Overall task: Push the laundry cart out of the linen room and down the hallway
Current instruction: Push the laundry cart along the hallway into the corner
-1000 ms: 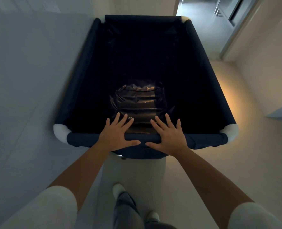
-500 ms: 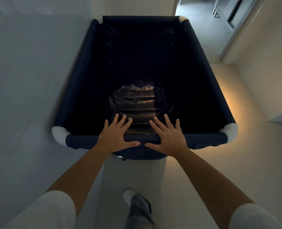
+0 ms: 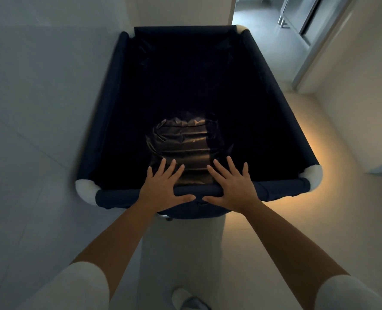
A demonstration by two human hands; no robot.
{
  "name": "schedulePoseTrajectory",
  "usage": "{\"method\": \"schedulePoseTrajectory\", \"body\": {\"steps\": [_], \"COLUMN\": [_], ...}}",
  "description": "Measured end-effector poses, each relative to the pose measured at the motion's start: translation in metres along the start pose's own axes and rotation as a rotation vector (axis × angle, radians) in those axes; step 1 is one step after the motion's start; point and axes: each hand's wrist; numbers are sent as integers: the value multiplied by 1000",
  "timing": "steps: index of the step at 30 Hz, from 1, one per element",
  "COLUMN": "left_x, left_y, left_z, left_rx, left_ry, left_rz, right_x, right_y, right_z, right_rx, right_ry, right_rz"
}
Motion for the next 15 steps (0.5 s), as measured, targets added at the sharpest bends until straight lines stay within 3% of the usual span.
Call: {"method": "schedulePoseTrajectory", "body": {"steps": [15], "left_x": [32], "left_y": [-106], "left_z": [-60], "left_rx": [-26], "left_ry": [-52], "left_rz": [16], "right_x": [10], "right_y": [-120], "right_z": [26], "right_rx": [-33], "right_ry": [8], "right_rz": [14]}}
Point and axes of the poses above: each hand's wrist, its own y-axis away from the middle knuckle, its own x-axis out of the back of the hand, z = x × y, and after that the axes turned 5 degrees about -x, right-handed
